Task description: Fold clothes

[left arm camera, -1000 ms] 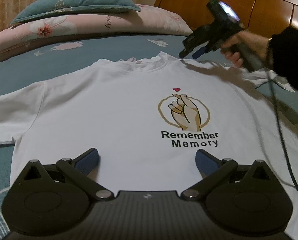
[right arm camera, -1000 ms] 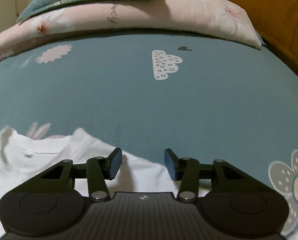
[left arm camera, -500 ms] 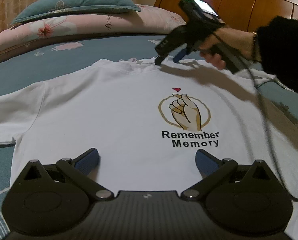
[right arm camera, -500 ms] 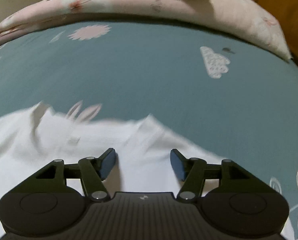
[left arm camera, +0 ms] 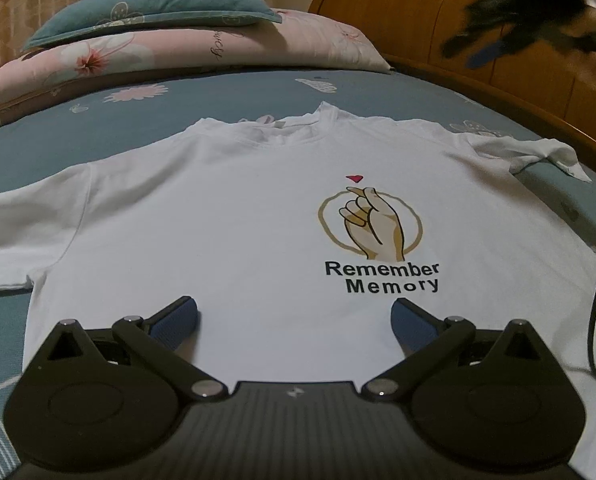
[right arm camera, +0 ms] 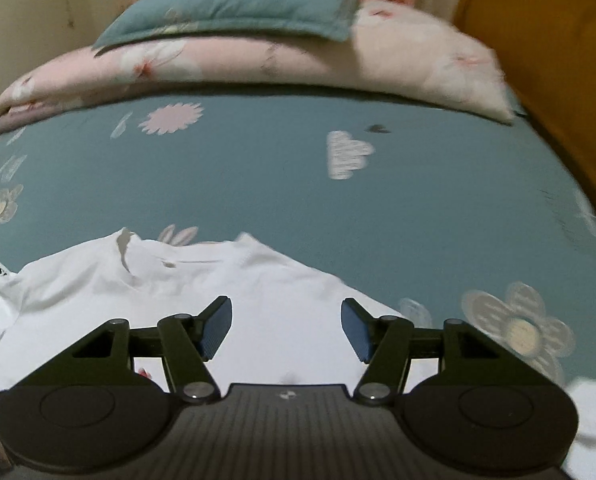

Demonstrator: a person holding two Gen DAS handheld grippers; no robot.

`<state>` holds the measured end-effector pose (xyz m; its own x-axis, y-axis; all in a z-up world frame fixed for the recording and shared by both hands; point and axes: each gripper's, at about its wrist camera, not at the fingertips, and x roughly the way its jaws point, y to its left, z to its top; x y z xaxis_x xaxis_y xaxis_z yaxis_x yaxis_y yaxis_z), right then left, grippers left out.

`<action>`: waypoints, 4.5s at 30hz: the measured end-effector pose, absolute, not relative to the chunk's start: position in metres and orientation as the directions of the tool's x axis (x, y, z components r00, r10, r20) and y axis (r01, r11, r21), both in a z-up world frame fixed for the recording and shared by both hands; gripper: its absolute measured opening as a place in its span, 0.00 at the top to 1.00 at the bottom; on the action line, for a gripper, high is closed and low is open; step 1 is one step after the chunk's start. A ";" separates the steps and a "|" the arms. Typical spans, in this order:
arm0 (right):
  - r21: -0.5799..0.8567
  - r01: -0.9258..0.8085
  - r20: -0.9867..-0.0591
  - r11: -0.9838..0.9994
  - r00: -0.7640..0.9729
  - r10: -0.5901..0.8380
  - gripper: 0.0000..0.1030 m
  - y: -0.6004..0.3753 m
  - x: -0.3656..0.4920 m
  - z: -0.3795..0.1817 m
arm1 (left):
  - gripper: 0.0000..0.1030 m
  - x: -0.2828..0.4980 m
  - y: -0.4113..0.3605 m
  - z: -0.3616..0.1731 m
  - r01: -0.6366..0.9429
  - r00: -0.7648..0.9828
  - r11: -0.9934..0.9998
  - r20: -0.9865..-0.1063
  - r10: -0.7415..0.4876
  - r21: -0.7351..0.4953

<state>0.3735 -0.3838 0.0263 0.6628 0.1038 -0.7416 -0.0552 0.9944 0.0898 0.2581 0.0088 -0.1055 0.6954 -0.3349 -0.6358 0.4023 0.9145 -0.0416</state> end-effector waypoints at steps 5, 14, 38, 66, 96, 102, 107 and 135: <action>0.215 0.063 -0.749 0.975 0.651 0.123 0.35 -0.427 0.334 0.005 | 0.01 0.259 0.009 -0.106 0.402 0.696 0.915 -0.636 -0.333 -0.040; 0.212 0.349 -0.708 0.913 0.698 -0.103 0.35 -0.539 0.268 -0.012 | 0.01 0.260 0.010 -0.106 0.401 0.697 0.915 -0.634 -0.335 -0.042; 0.037 0.619 -0.677 0.785 0.593 -0.436 0.62 -0.633 0.218 -0.107 | 0.01 0.262 0.009 -0.107 0.396 0.701 0.917 -0.631 -0.333 -0.044; -0.017 0.645 -0.625 0.764 0.590 -0.511 0.94 -0.649 0.186 0.027 | 0.01 0.263 0.010 -0.107 0.394 0.700 0.918 -0.629 -0.337 -0.054; 0.101 0.300 -0.734 0.949 0.666 -0.132 0.74 -0.590 0.337 -0.041 | 0.01 0.262 0.009 -0.107 0.392 0.701 0.918 -0.629 -0.335 -0.051; 0.062 0.156 -0.760 0.986 0.647 -0.055 0.74 -0.549 0.361 -0.065 | 0.01 0.262 0.009 -0.107 0.392 0.702 0.918 -0.629 -0.335 -0.051; 0.025 0.127 -0.759 0.992 0.647 -0.064 0.74 -0.546 0.365 -0.067 | 0.01 0.262 0.009 -0.107 0.392 0.702 0.919 -0.630 -0.333 -0.049; -0.075 -0.203 -0.822 0.976 0.567 0.055 0.61 -0.509 0.376 -0.090 | 0.01 0.262 0.009 -0.108 0.392 0.703 0.919 -0.629 -0.332 -0.046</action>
<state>0.3760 -0.5087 -0.0898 0.5667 0.0547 -0.8221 -0.2032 0.9763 -0.0750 0.2623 0.0086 -0.1077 0.7029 -0.3320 -0.6290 0.3923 0.9187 -0.0465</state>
